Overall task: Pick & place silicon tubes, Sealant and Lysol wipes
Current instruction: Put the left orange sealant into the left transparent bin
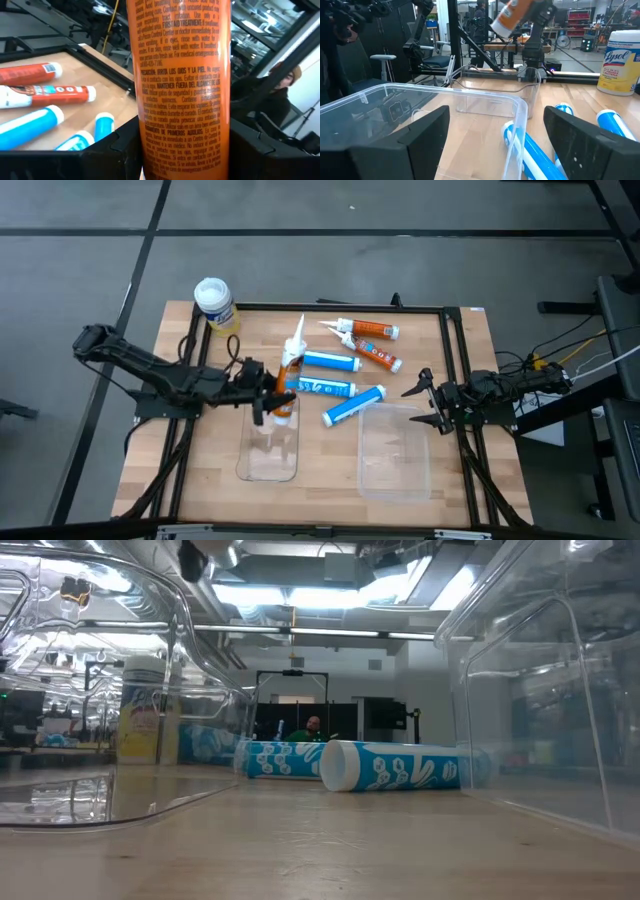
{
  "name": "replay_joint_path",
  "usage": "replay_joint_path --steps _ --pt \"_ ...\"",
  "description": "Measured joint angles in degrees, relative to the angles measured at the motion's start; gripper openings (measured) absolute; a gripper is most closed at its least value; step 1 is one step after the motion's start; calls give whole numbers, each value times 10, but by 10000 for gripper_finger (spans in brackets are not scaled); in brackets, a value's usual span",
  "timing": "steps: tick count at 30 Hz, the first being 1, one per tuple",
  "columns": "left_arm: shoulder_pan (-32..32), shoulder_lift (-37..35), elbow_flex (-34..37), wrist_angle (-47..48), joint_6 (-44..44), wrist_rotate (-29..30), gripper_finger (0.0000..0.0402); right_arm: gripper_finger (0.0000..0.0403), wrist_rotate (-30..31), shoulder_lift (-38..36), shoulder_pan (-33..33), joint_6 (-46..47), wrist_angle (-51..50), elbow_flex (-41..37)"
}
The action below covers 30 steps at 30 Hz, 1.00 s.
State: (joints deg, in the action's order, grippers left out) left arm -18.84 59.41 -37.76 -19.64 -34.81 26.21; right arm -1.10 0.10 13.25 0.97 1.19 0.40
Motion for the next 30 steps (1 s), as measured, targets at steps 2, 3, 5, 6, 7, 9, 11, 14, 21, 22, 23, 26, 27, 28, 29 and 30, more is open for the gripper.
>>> replay_joint_path --steps 2,3,5,6,7,9,11,14,21,22,23,26,27,28,29,30 --pt "-27 -1 0 1 0 20 200 323 0 0 0 0 0 0" --pt "-41 -1 0 1 0 31 200 323 0 0 0 0 0 0" --pt "-67 -1 0 1 0 54 200 323 0 0 0 0 0 0" --pt "-80 -1 0 1 0 65 200 323 0 0 0 0 0 0" --pt "-93 -1 0 1 0 77 200 323 0 0 0 0 0 0" --pt "-118 -1 0 1 0 103 200 323 0 0 0 0 0 0" --pt "-143 -1 0 1 0 131 200 323 0 0 0 0 0 0" --pt "-180 -1 0 1 0 172 200 323 0 0 0 0 0 0" --pt "-258 -1 0 6 -2 274 200 323 0 0 0 0 0 0" --pt "-268 0 0 6 -5 291 200 323 0 0 0 0 0 0" --pt "-278 1 0 6 -5 309 200 323 0 0 0 0 0 0" --pt "-306 6 0 6 -5 359 200 323 0 0 0 0 0 0" --pt "-314 8 0 6 -5 374 199 323 0 0 0 0 0 0" --pt "-322 11 0 6 -5 389 199 323 0 0 0 0 0 0" --pt "-328 14 0 5 -7 403 199 323 0 0 0 0 0 0" --pt "-334 16 0 5 -11 416 199 323 0 0 0 0 0 0"
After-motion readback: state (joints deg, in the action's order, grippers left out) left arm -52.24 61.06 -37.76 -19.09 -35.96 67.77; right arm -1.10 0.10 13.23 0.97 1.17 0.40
